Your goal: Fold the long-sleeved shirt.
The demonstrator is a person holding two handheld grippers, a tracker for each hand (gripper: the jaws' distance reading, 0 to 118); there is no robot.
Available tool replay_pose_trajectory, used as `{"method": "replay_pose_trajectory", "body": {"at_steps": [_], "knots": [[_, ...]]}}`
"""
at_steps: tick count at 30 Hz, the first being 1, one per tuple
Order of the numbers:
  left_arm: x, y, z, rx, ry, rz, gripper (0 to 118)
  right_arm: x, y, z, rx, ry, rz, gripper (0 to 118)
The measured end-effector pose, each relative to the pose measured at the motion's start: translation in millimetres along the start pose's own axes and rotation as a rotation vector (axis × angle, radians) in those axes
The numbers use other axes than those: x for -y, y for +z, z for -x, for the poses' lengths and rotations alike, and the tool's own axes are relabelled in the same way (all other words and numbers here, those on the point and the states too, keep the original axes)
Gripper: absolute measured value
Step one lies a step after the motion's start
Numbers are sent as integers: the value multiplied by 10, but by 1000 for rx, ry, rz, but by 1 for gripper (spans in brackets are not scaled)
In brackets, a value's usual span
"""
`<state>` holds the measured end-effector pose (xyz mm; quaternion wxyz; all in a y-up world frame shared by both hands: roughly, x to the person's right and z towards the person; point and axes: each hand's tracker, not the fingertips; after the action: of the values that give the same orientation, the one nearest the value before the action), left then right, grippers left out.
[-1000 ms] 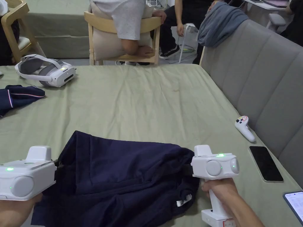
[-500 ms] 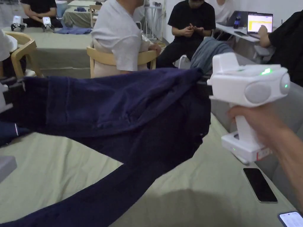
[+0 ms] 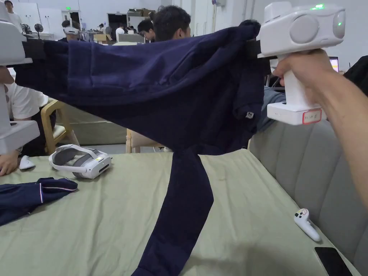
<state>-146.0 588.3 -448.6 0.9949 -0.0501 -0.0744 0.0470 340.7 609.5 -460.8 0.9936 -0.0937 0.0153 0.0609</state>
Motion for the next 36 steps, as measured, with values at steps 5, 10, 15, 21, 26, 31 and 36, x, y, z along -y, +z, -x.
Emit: {"method": "replay_pose_trajectory", "body": {"at_steps": [5, 10, 15, 21, 26, 31, 36], "knots": [[910, -208, 101, 10, -24, 138, 12, 1059, -306, 94, -27, 10, 152, 8], [2140, -315, 13, 19, 13, 328, 12, 2445, -555, 258, -62, -55, 341, 8], [2987, -295, 8, 25, -8, 471, 12, 3276, -492, 464, -97, -79, 467, 8], [3185, 323, 118, 62, -8, 440, 12, 3461, 201, 522, -126, -33, 432, 8], [3570, 1306, 192, 81, -146, 469, 12, 3943, 1362, 534, -145, -54, 468, 8], [4333, 1842, 291, 75, -67, 696, 12, 4798, 1847, 714, -164, -12, 753, 8], [4779, 1913, 198, 6, -121, 824, 17, 5129, 1818, 934, -156, 103, 852, 9]]}}
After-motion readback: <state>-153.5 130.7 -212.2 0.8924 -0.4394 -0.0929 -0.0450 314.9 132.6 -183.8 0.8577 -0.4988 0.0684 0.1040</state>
